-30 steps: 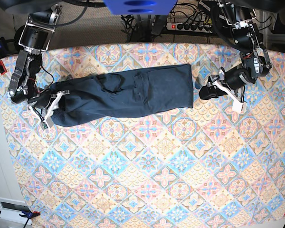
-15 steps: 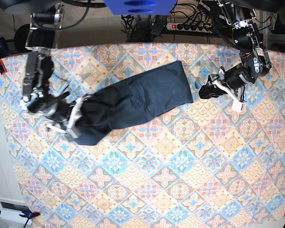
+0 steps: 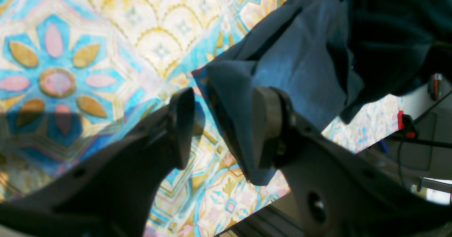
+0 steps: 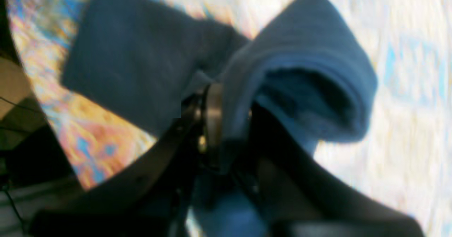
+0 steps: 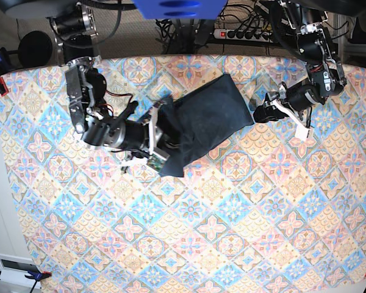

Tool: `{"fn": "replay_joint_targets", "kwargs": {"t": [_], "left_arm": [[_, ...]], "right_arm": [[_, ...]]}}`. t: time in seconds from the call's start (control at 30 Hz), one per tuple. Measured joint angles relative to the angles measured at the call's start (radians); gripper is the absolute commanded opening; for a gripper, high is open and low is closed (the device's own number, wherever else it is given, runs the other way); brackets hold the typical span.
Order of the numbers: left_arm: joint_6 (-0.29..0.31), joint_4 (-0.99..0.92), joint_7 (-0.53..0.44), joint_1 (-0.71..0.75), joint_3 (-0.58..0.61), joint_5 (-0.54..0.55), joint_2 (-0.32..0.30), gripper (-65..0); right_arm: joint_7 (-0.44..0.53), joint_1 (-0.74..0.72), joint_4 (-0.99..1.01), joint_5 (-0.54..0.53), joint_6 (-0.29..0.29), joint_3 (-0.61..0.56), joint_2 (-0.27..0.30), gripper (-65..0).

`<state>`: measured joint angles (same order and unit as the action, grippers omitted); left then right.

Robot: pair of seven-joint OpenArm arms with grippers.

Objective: Layout the t-shirt on the table in an organized manner, then fold the t-shirt properly
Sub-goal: 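Lift the strip end with the right gripper and fold it toward the left gripper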

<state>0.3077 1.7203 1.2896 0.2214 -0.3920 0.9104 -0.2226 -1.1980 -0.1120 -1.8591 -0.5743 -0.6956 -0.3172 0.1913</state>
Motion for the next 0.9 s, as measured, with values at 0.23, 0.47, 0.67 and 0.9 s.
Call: {"fn": "replay_joint_targets", "kwargs": {"t": [0.23, 0.47, 0.67, 0.9], "left_arm": [[0.000, 0.000, -0.003, -0.004, 0.136, -0.116, 0.003, -40.6], [-0.002, 0.000, -0.007, -0.012, 0.159, -0.229, 0.072, -40.6], [0.003, -0.093, -0.024, -0.076, 0.159, -0.258, 0.122, -40.6], [0.000, -0.100, -0.066, -0.066, 0.151, -0.211, 0.116, -40.6]], "right_arm": [[0.001, -0.059, 0.006, 0.001, 0.000, -0.090, -0.059, -63.9], [0.000, -0.066, 0.007, 0.000, 0.000, -0.149, -0.076, -63.9], [0.000, -0.068, 0.007, 0.005, 0.000, -0.195, -0.078, -63.9], [0.008, -0.071, 0.092, 0.002, 0.000, -0.259, -0.079, -63.9]]}}
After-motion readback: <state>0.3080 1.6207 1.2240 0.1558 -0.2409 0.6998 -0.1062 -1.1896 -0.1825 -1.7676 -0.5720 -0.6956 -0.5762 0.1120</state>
